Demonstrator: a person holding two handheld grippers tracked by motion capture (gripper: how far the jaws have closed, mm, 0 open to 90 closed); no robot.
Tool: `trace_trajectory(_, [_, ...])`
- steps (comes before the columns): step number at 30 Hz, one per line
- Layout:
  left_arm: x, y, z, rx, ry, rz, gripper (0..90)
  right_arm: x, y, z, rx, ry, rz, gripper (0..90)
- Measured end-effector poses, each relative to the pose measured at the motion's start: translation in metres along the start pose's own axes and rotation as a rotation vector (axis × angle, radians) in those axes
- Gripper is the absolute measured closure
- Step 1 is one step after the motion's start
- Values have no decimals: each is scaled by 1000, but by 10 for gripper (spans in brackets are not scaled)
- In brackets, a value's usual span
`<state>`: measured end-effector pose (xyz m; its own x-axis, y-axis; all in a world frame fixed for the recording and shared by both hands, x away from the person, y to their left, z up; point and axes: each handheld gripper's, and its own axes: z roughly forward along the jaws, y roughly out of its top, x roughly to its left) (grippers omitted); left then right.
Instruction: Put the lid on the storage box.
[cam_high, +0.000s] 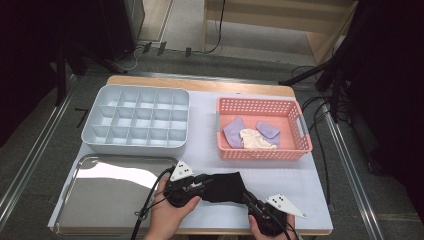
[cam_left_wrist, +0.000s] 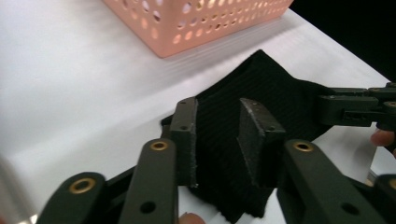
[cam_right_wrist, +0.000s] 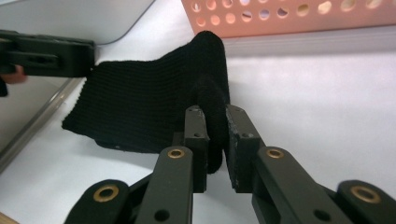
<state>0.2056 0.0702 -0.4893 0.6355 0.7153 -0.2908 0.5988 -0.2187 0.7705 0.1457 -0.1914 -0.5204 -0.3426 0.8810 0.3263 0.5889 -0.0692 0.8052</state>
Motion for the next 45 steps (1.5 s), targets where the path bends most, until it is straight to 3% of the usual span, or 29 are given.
trace_trajectory(8, [-15, 6, 15, 6, -26, 36, 756, 3, 5, -3, -14, 11, -4, 805])
trace_trajectory(11, [-16, 6, 18, 18, -25, 48, 778, 4, 5, -4, -16, 14, -4, 805])
trace_trajectory(17, [-12, -1, 33, 90, -33, 52, 810, 4, 8, -7, -31, 21, -7, 805])
trace_trajectory(20, [-12, -1, 36, 91, -27, 40, 828, 9, 9, -8, -33, 30, 4, 806])
trace_trajectory(25, [-10, -2, 37, 106, -21, 32, 879, 21, 13, -9, -43, 95, 12, 808])
trace_trajectory(30, [-9, -2, 39, 123, -27, 33, 900, 41, 13, -4, -36, 142, -30, 809])
trace_trajectory(36, [-6, 0, 34, 110, -36, 1, 889, 55, 7, 10, -1, 157, -71, 809])
trace_trajectory(39, [-2, 3, 24, 89, -30, -10, 871, 57, 4, 15, 11, 155, -79, 809])
trace_trajectory(45, [15, 8, 5, 25, -19, -68, 840, 62, 2, 22, 27, 159, -85, 809])
